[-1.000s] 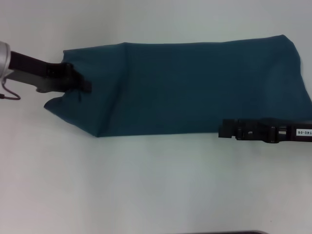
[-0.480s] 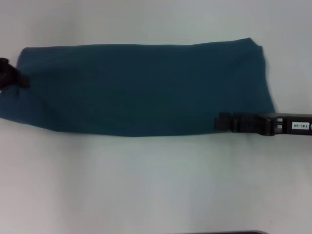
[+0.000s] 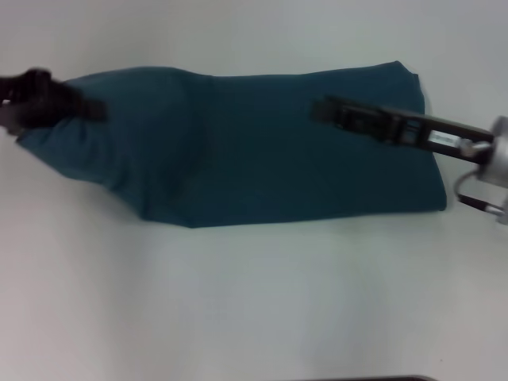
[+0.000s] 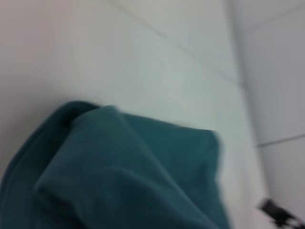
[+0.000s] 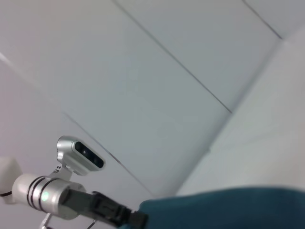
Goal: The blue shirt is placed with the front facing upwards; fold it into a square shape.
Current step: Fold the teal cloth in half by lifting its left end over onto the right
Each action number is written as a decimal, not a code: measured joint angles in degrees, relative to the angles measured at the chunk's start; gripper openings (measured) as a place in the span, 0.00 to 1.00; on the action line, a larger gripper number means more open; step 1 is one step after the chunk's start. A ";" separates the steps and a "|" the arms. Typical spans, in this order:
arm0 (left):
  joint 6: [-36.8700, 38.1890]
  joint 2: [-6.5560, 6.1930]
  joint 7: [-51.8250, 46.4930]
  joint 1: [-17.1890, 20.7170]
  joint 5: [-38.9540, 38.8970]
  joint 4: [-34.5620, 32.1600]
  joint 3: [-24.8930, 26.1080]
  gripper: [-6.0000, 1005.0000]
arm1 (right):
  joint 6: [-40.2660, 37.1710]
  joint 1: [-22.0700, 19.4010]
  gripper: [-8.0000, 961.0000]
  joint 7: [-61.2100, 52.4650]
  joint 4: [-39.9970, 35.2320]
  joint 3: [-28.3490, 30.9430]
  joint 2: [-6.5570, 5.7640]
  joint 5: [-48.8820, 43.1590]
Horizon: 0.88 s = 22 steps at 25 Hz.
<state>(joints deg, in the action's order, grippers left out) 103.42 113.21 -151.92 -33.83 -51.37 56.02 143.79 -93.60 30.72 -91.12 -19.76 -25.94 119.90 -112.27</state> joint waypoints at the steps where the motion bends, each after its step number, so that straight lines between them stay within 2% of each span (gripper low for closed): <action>1: 0.94 0.16 0.19 -0.01 -1.46 0.12 0.24 0.10 | 0.47 0.71 0.87 3.32 1.83 0.04 0.02 0.65; 6: 0.90 0.51 0.55 -0.01 -3.83 -0.11 0.99 0.10 | 3.32 2.59 0.85 20.41 10.38 0.79 0.26 8.40; 10: 0.32 0.48 1.10 -0.11 -5.03 -0.57 2.37 0.10 | 12.32 4.06 0.84 38.68 17.86 1.67 0.50 11.65; 16: -0.95 0.83 1.12 -0.43 -9.08 -0.66 3.18 0.10 | 31.27 6.86 0.61 63.56 33.91 8.97 0.94 15.94; 22: -1.52 0.54 1.79 -1.99 -9.77 -1.93 3.33 0.10 | 37.36 7.53 0.35 79.10 43.12 18.42 1.15 15.06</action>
<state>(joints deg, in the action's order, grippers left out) 101.90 113.75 -150.13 -35.82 -61.14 54.09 147.13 -56.24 38.24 -12.02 23.36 -7.52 121.05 -97.21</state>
